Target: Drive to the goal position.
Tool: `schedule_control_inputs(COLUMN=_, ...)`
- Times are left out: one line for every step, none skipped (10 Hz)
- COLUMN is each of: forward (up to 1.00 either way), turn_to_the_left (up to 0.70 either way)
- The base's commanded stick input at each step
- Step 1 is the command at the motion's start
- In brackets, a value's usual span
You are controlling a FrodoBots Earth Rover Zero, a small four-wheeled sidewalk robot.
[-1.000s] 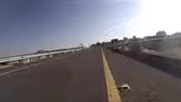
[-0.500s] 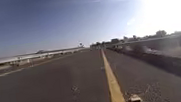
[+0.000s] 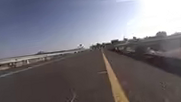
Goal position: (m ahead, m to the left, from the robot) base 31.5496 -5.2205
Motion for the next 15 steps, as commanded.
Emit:
schedule_control_inputs(forward=0.7, turn_to_the_left=0.0)
schedule_control_inputs(forward=0.7, turn_to_the_left=0.0)
schedule_control_inputs(forward=0.7, turn_to_the_left=0.0)
schedule_control_inputs(forward=0.7, turn_to_the_left=0.0)
schedule_control_inputs(forward=0.7, turn_to_the_left=0.0)
schedule_control_inputs(forward=0.7, turn_to_the_left=0.0)
schedule_control_inputs(forward=0.7, turn_to_the_left=0.0)
schedule_control_inputs(forward=0.7, turn_to_the_left=0.0)
schedule_control_inputs(forward=0.7, turn_to_the_left=0.0)
schedule_control_inputs(forward=0.7, turn_to_the_left=0.0)
schedule_control_inputs(forward=0.7, turn_to_the_left=0.0)
schedule_control_inputs(forward=0.7, turn_to_the_left=0.0)
schedule_control_inputs(forward=0.7, turn_to_the_left=0.0)
schedule_control_inputs(forward=0.7, turn_to_the_left=0.0)
schedule_control_inputs(forward=0.7, turn_to_the_left=0.0)
